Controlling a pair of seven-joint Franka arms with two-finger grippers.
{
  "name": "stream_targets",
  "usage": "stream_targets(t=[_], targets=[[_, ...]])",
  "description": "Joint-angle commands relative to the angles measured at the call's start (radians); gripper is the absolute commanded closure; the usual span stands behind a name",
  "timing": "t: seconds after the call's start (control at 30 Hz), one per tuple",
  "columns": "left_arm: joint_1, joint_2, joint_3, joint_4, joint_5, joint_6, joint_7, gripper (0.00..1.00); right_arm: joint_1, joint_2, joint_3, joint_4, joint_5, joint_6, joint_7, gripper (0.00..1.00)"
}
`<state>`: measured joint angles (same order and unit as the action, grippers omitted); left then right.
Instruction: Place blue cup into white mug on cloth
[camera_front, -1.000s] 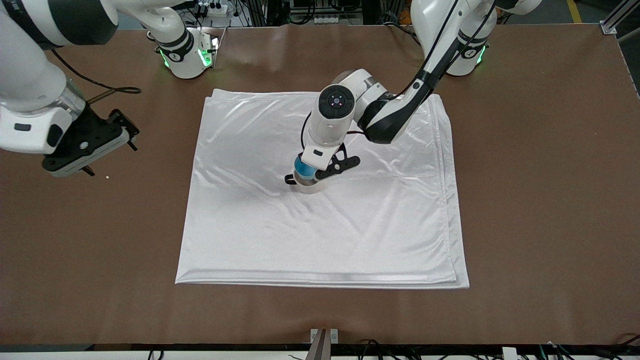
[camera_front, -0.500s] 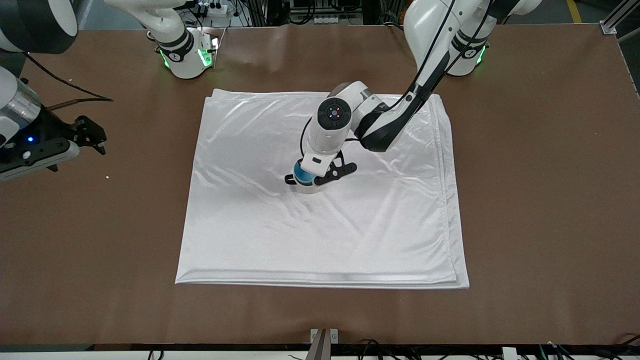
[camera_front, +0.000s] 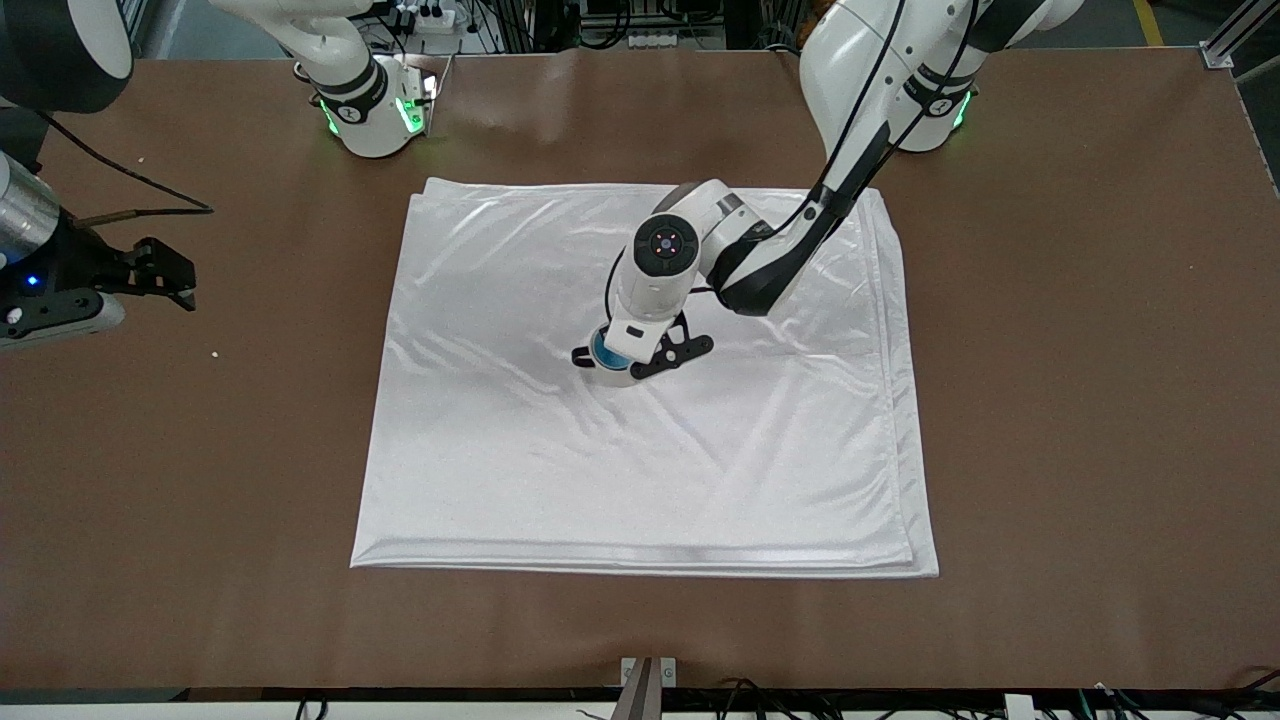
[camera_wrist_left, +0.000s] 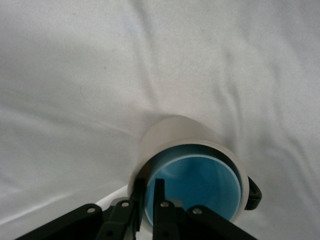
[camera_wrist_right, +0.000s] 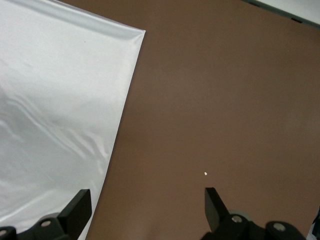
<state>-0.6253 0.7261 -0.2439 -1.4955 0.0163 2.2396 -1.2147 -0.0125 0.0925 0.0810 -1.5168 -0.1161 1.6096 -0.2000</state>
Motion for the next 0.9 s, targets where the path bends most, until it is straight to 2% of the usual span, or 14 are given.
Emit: stream_targets(t=[0.0, 0.1, 0.2, 0.4, 0.87], targets=[[-0.01, 0.01, 0.008, 0.014, 0.025, -0.003, 0.001, 0.19, -0.021, -0.017, 0.014, -0.011, 0.012, -0.016, 0.085, 0.0], [-0.01, 0.009, 0.008, 0.014, 0.027, -0.002, 0.0, 0.0, -0.023, -0.017, 0.014, -0.01, 0.012, -0.016, 0.148, 0.0], [-0.01, 0.009, 0.008, 0.014, 0.027, -0.003, -0.003, 0.0, -0.032, -0.017, 0.014, -0.01, 0.022, -0.016, 0.174, 0.0], [-0.01, 0.001, 0.008, 0.015, 0.027, -0.003, -0.009, 0.0, -0.087, -0.019, 0.014, -0.009, 0.124, -0.013, 0.232, 0.0], [0.004, -0.077, 0.021, 0.017, 0.027, -0.057, -0.016, 0.0, -0.09, -0.03, 0.013, -0.002, 0.098, -0.023, 0.287, 0.0]])
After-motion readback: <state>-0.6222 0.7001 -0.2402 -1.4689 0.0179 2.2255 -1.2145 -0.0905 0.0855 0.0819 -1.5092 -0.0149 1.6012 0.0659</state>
